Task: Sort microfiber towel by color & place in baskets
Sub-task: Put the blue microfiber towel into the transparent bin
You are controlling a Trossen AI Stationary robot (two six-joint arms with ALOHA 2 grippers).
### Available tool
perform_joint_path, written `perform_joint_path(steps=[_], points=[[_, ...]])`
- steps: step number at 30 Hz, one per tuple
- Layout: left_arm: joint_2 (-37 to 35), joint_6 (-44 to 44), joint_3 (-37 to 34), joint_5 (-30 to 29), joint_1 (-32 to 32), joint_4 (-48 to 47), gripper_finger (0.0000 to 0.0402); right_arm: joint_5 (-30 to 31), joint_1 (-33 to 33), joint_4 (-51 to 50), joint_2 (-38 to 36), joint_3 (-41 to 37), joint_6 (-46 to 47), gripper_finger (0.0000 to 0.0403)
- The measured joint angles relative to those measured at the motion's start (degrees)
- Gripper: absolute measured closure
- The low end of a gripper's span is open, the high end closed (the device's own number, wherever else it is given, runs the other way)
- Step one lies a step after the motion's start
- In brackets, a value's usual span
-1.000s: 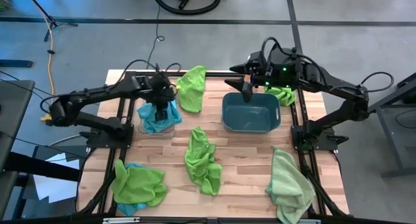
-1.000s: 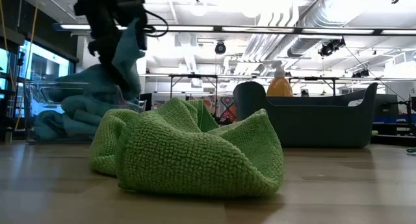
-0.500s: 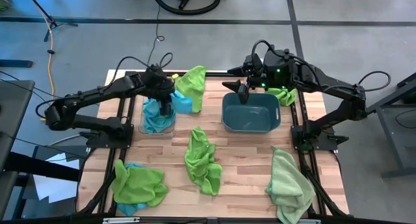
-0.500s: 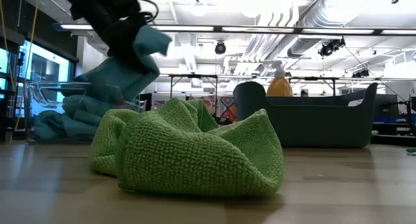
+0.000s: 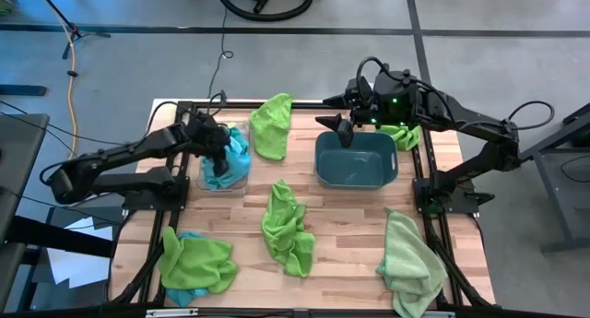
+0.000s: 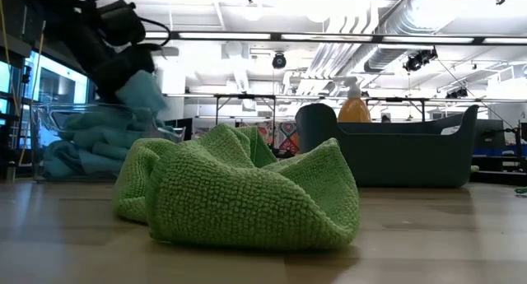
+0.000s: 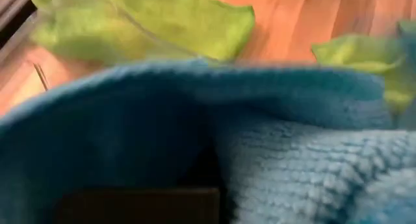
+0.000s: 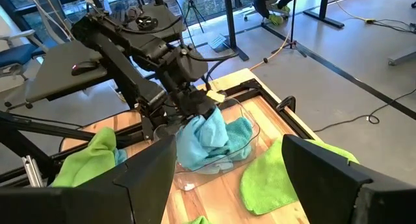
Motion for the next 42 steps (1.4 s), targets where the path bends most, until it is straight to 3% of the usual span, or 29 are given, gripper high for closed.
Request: perform_joint_path(steps=[10,16,25,33,42], points=[[14.1,1.6,2.0,-0.4,0.0,-1.4,0.0401,0.0,0.0,0.0,0.0,0.0,0.0,0.0126],[22.1,2.4,2.5,-4.1,0.1,-0.9,0.0401,0.0,0.0,0.0,0.0,0.0,0.2,0.0126],[24.9,3.2,2.7,-4.4,0.1,-0.6,0.0395,0.0,0.0,0.0,0.0,0.0,1.1,0.0126],[25.4,2.5,8.3,-6.0,0.1,-7.7,0.0304,0.0,0.0,0.0,0.0,0.0,1.0,0.0126],[25.3,5.6,18.6,-5.5,0.1,-22.4,0.0206,0.0,0.0,0.0,0.0,0.0,-0.2,0.0126]])
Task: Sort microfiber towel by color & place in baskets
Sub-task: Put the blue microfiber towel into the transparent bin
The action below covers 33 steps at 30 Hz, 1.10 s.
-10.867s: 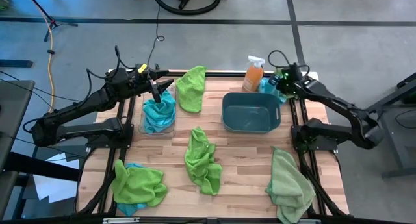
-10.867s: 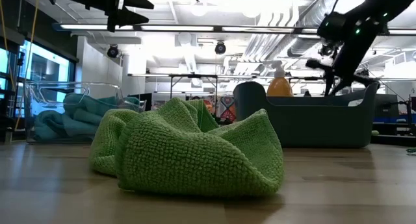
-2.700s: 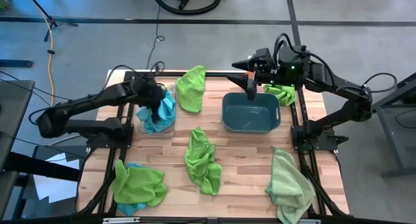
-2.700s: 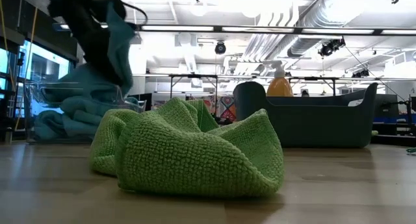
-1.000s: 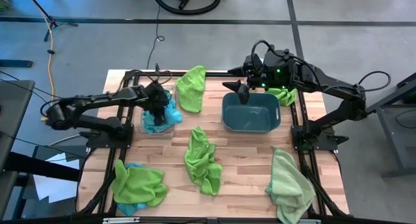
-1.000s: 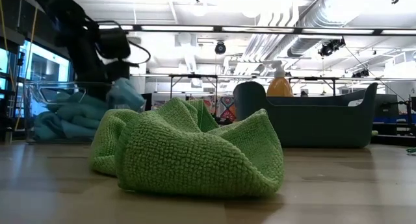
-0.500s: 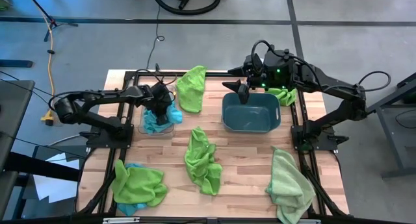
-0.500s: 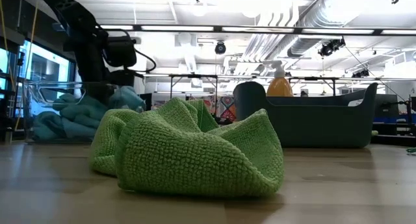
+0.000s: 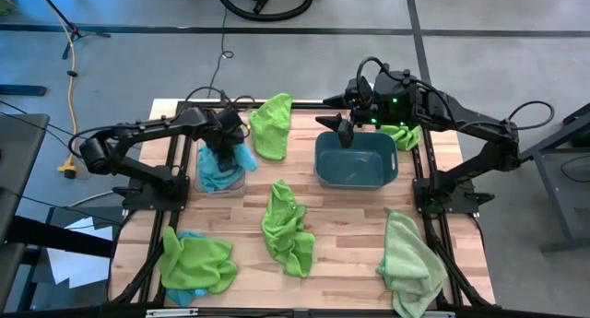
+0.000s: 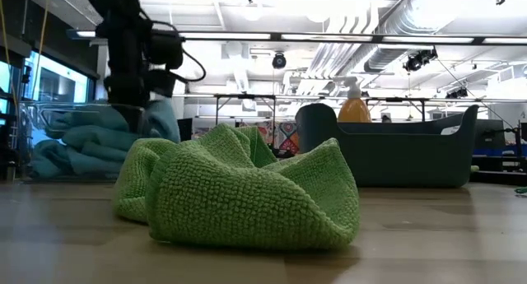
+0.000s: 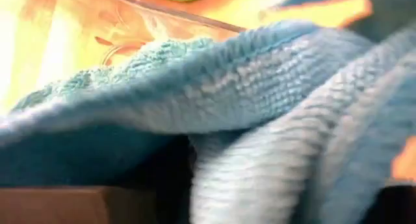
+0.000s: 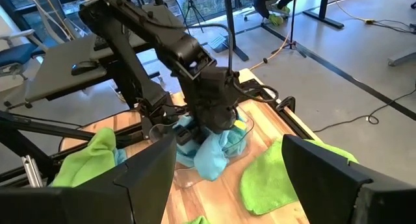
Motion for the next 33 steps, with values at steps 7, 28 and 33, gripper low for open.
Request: perform_joint_path(steps=[7,28,33], points=[[-0.1,0.5,7.9,0.4,0.0,-10.4,0.0188,0.0,0.0,0.0,0.0,0.0,-1.2,0.0126],[-10.3,-11.8,15.0,7.8,-0.8,-10.7,0.0188,0.0,0.0,-1.7,0.0,0.0,-1.4,0.0126],[-7.5,-13.5,15.6,3.9,-7.0,-8.7,0.0188,0.0,0.0,-1.7,0.0,0.0,-1.4,0.0126]])
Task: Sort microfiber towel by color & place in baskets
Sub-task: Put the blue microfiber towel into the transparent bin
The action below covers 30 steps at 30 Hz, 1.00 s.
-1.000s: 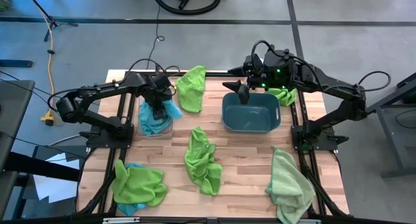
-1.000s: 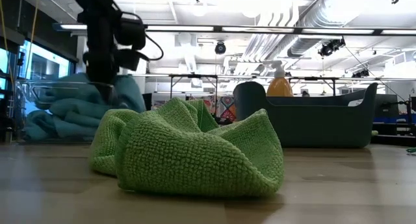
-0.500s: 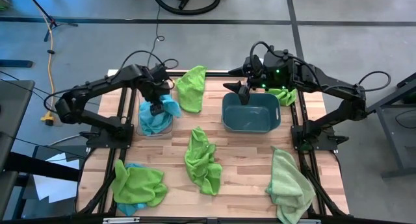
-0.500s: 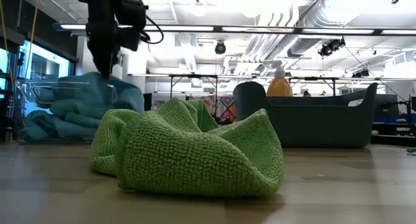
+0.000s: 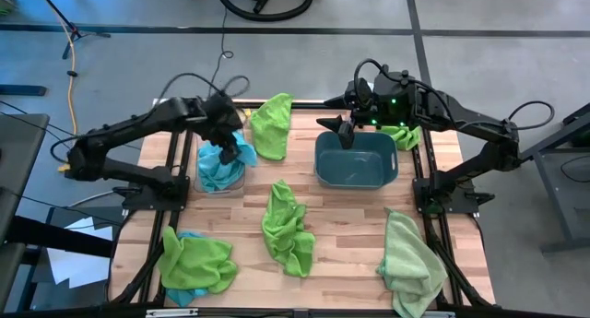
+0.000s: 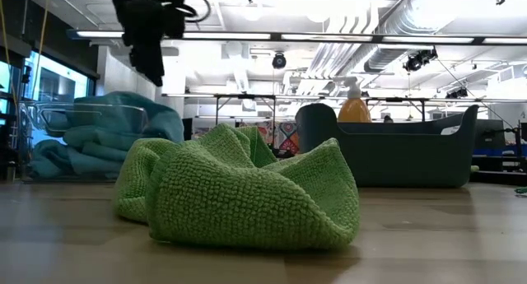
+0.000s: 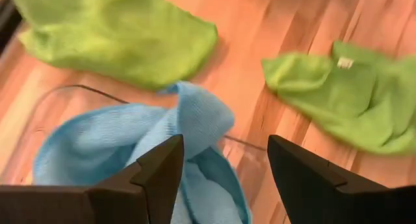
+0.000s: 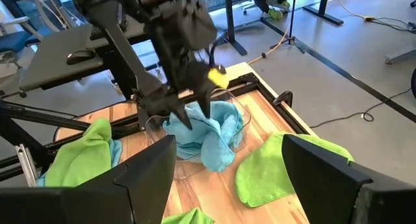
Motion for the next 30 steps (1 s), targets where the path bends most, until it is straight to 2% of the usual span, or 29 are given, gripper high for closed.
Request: perform_joint_path(steps=[6,15,22,30], points=[[9.8,5.5,4.8,-1.8,-5.7,0.1,0.0188,0.0,0.0,0.0,0.0,0.0,0.1,0.0126],[25.7,15.5,17.0,-15.5,-7.5,-3.3,0.0188,0.0,0.0,0.0,0.0,0.0,0.3,0.0126],[34.8,18.5,24.0,-16.2,-7.5,-13.1,0.0188,0.0,0.0,0.0,0.0,0.0,1.0,0.0126],[40.4,20.5,24.7,-16.7,-6.9,-14.5,0.0188,0.0,0.0,-0.2,0.0,0.0,1.2,0.0126]])
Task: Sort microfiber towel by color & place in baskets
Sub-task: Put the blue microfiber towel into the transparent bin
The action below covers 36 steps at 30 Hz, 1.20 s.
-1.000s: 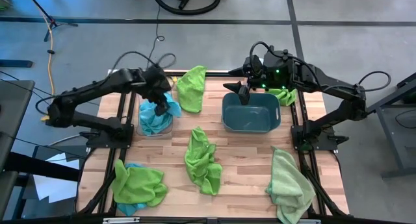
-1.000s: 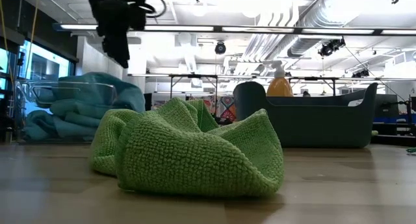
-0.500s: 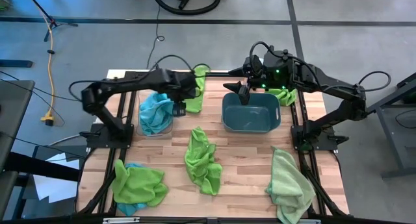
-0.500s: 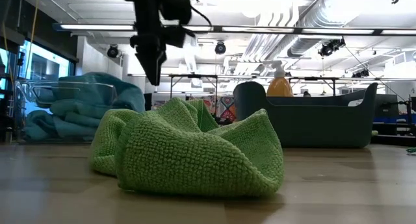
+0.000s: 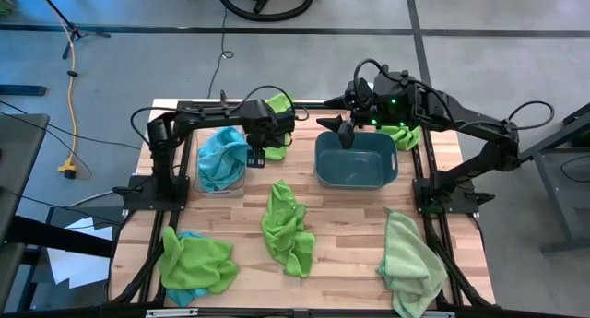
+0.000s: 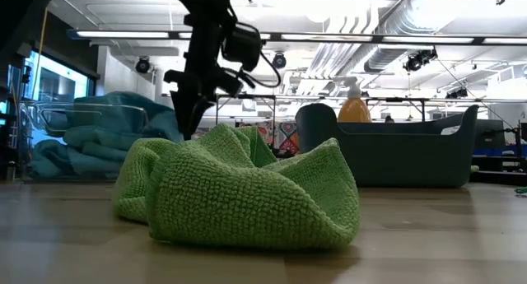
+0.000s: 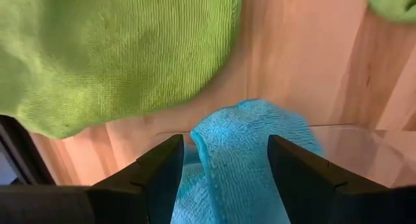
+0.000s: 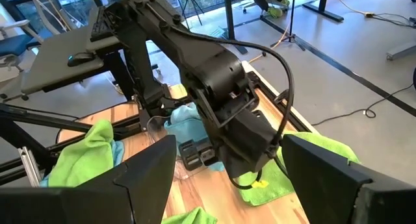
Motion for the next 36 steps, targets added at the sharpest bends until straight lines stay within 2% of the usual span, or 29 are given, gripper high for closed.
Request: perform_joint_path(steps=[20,22,24,28,29,36], points=[[1.3,1.5,0.0,0.2,0.3,-6.6,0.0196,0.0,0.0,-1.5,0.0,0.0,1.0,0.0126],[1.3,1.8,0.0,0.4,0.3,-7.0,0.0215,0.0,0.0,-1.5,0.0,0.0,1.0,0.0126],[1.3,2.0,0.0,1.0,0.3,-7.7,0.0251,0.0,0.0,-1.6,0.0,0.0,0.9,0.0126],[1.3,1.6,0.0,1.6,0.3,-9.4,0.0365,0.0,0.0,-1.6,0.0,0.0,0.8,0.0126],[1.3,0.9,0.0,1.6,0.3,-9.5,0.0383,0.0,0.0,-1.6,0.0,0.0,0.8,0.0126],[-0.4,-1.4,-0.1,1.6,0.6,-9.2,0.0399,0.0,0.0,-2.0,0.0,0.0,1.4,0.0126]])
